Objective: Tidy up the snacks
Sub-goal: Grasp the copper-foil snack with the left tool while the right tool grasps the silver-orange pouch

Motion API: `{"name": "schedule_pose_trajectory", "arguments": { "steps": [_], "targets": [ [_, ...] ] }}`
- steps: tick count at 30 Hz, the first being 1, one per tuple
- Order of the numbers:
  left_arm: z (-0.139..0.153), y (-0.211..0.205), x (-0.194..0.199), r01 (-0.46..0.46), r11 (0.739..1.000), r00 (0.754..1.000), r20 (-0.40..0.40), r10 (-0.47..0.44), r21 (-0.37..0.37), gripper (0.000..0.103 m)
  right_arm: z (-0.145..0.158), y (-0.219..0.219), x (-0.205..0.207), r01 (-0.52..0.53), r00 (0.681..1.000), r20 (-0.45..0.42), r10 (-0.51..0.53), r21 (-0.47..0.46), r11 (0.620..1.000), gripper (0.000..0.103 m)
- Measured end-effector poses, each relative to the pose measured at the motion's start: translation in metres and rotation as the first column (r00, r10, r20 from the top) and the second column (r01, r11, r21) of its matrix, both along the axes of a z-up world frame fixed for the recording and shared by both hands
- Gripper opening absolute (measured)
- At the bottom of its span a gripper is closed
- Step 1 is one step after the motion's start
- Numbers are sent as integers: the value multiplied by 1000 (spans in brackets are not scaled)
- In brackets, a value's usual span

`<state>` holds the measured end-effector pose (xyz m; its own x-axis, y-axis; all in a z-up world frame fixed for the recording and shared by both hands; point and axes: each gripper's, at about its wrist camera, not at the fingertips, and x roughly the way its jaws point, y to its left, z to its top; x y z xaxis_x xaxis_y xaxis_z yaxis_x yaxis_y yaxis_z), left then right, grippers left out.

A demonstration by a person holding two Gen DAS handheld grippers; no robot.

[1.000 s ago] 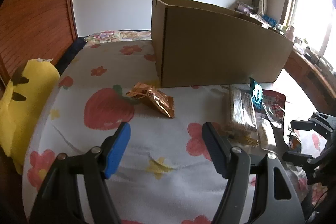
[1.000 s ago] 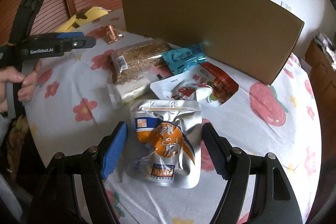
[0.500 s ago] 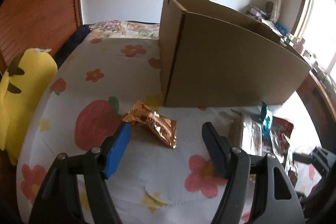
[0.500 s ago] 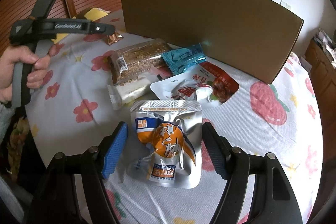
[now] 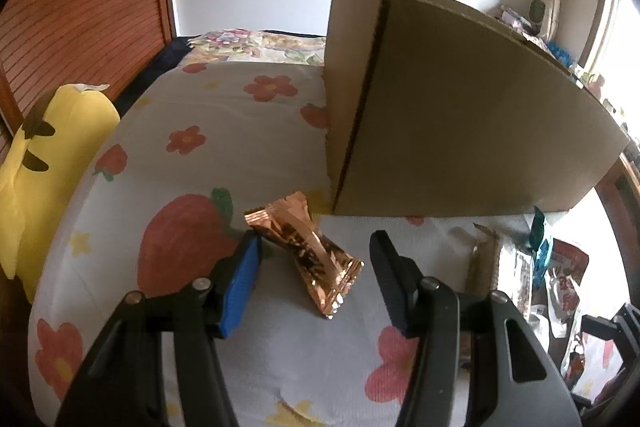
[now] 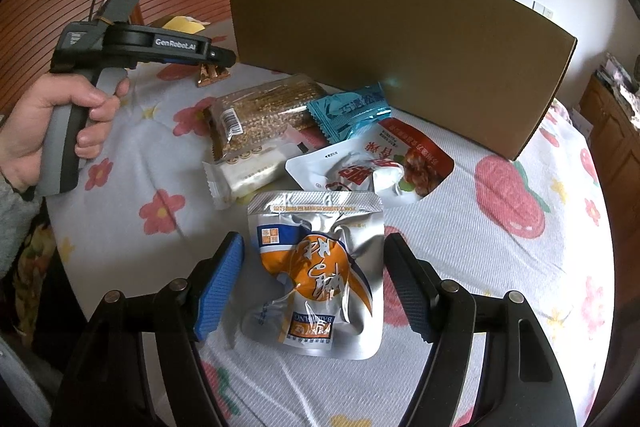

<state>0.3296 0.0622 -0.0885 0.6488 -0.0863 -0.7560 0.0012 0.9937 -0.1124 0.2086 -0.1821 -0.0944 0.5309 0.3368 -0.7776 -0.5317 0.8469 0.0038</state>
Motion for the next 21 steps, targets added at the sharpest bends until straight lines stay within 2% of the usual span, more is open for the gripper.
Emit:
{"name": "schedule_pose_trajectory", "arguments": {
  "steps": [3, 4, 5, 15, 21],
  "targets": [
    [-1, -1, 0, 9, 1000, 1000, -5, -9, 0, 38, 0, 0, 0, 0, 1000, 0, 0, 0, 1000, 74],
    [-1, -2, -1, 12, 1000, 1000, -5, -12, 4, 26, 0, 0, 0, 0, 1000, 0, 0, 0, 1000, 74],
    [-1, -3, -2, 15, 1000, 1000, -7, -15, 15, 24, 0, 1, 0, 1, 1000, 0, -1, 0, 1000, 74],
    [-1, -7, -8, 41, 997, 999, -5, -41, 62, 23, 0, 1, 1, 2, 1000, 1, -2, -2, 1000, 74],
    [-2, -8, -7, 47, 997, 999, -20, -46, 56, 24, 0, 1, 0, 2, 1000, 1, -2, -3, 1000, 74]
  ]
}}
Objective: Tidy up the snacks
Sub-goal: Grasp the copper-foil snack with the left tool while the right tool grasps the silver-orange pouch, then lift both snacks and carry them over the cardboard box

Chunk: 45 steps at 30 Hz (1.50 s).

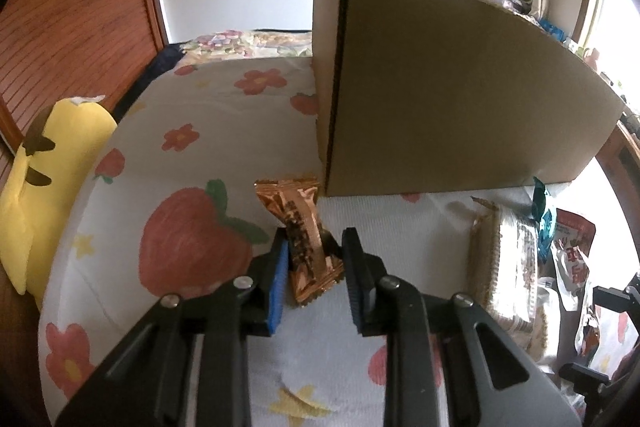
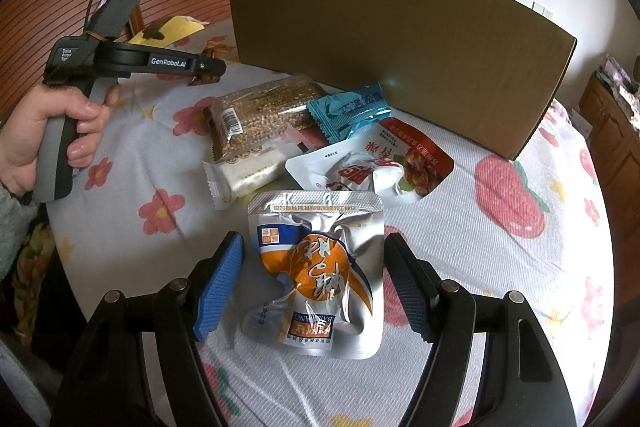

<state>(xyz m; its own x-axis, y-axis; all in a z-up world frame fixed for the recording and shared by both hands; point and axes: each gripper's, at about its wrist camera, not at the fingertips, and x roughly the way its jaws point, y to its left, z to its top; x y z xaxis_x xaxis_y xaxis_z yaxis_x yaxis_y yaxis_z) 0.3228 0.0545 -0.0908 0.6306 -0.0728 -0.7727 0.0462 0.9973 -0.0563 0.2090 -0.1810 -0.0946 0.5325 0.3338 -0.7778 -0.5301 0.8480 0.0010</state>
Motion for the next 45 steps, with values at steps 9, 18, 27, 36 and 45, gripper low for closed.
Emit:
{"name": "schedule_pose_trajectory", "arguments": {
  "steps": [9, 18, 27, 36, 45],
  "targets": [
    [0, 4, 1, 1, 1000, 1000, 2, -1, -23, 24, 0, -1, 1, 5, 1000, -2, -5, -9, 1000, 76],
    [0, 8, 1, -6, 999, 1000, 1, 6, -41, 23, 1, -4, -1, 20, 999, -33, -21, -18, 1000, 75],
    [8, 3, -15, 18, 999, 998, 56, -16, -46, 22, 4, -6, -11, 7, 1000, -29, -7, -3, 1000, 60],
    [29, -15, -44, 69, 998, 990, 120, -68, -5, 22, 9, -13, -26, -12, 1000, -19, 13, 28, 1000, 60],
    [50, -35, -62, 121, 993, 979, 163, -122, 16, 22, 32, -18, -38, 1, 999, 34, -3, 63, 998, 60]
  ]
}}
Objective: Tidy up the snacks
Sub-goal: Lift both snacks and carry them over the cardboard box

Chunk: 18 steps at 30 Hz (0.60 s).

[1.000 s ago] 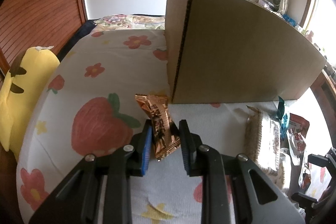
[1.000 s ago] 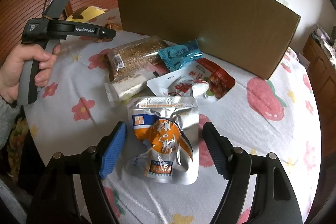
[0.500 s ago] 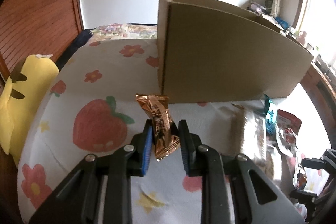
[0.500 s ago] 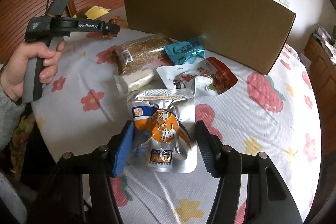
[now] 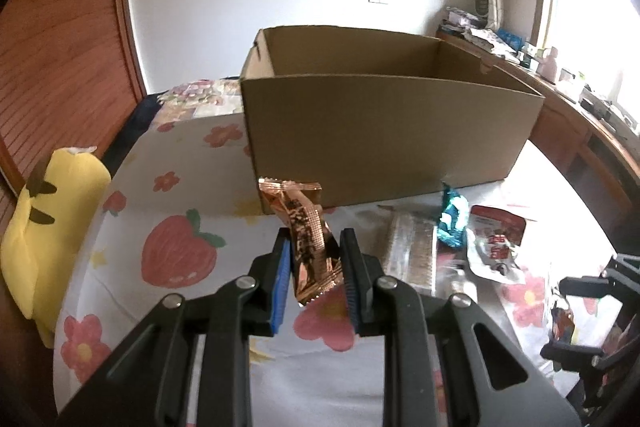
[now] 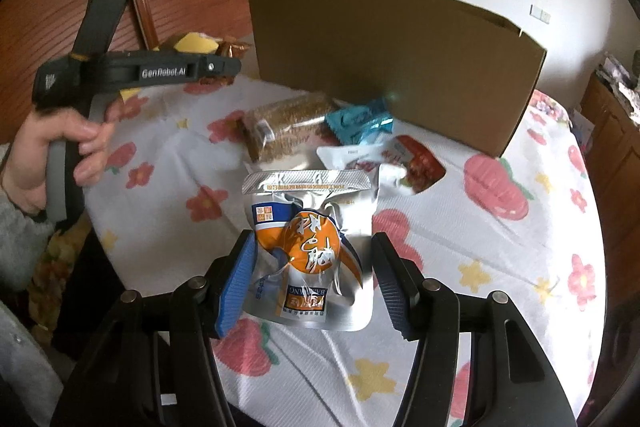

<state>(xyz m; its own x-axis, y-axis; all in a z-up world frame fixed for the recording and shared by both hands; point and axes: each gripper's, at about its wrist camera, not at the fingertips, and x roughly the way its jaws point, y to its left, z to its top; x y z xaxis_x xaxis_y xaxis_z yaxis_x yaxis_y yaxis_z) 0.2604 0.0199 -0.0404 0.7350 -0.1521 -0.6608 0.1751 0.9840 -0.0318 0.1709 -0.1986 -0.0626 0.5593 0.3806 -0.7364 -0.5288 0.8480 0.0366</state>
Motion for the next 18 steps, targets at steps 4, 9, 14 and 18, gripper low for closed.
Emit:
{"name": "schedule_pose_trajectory", "arguments": {
  "steps": [4, 9, 14, 18],
  "targets": [
    [5, -6, -5, 11, 1000, 1000, 13, -11, 6, 22, 10, -6, -1, 18, 1000, 19, -18, 25, 1000, 60],
    [7, -8, -8, 14, 1000, 1000, 18, -14, -3, 22, 17, -16, 0, 43, 998, 34, -45, 49, 998, 60],
    [5, -8, -10, 17, 1000, 1000, 18, -17, -12, 22, 15, -24, 5, 69, 997, 31, -71, 59, 996, 60],
    [6, -10, -12, 24, 1000, 999, 21, -24, -10, 22, 12, -29, 9, 87, 996, 24, -89, 68, 994, 60]
  ]
}}
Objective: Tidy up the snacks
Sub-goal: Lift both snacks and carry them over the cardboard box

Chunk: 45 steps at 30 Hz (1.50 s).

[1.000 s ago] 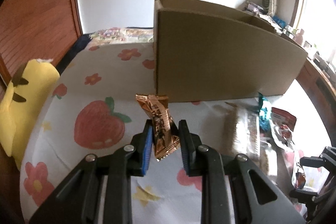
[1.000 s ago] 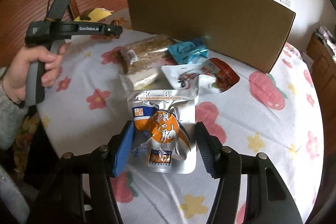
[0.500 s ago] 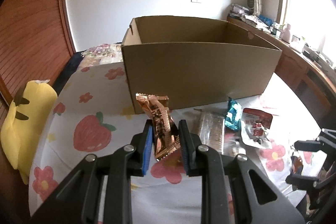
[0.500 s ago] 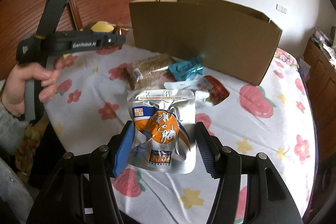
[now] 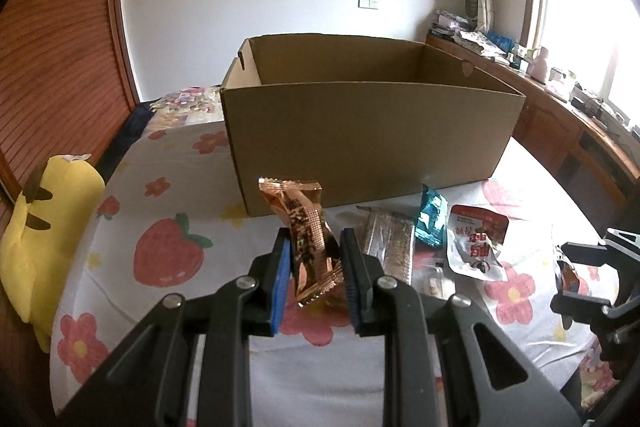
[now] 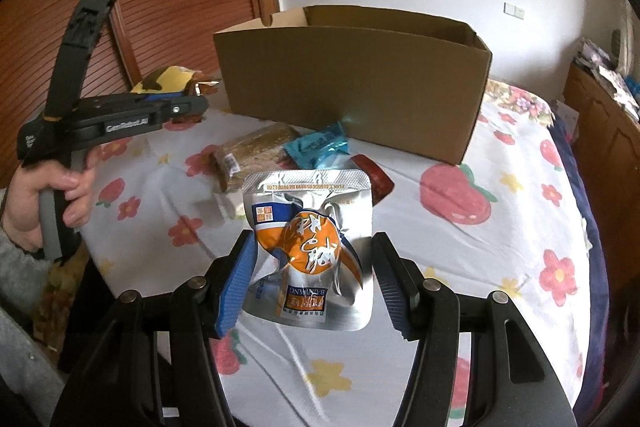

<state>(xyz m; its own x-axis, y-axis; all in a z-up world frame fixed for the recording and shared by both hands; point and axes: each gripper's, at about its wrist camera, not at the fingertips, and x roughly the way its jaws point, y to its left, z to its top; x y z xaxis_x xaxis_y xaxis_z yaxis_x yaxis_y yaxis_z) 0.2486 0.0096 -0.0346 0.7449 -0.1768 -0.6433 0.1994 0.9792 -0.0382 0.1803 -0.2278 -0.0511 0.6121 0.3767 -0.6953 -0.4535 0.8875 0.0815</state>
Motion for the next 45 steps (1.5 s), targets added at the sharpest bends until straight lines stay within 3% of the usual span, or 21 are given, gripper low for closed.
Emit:
{"name": "schedule_pose_trajectory", "arguments": {
  "steps": [21, 37, 45],
  "targets": [
    [51, -17, 4, 61, 998, 992, 107, -63, 27, 22, 66, -11, 37, 0, 991, 131, -4, 30, 1000, 60],
    [94, -16, 52, 96, 995, 978, 185, -101, 35, 22, 98, 1, 86, -11, 981, 196, -1, 62, 998, 60],
    [92, -7, 82, 87, 996, 979, 185, -83, -14, 22, 99, 6, 110, -14, 980, 199, -7, 105, 994, 60]
  ]
}}
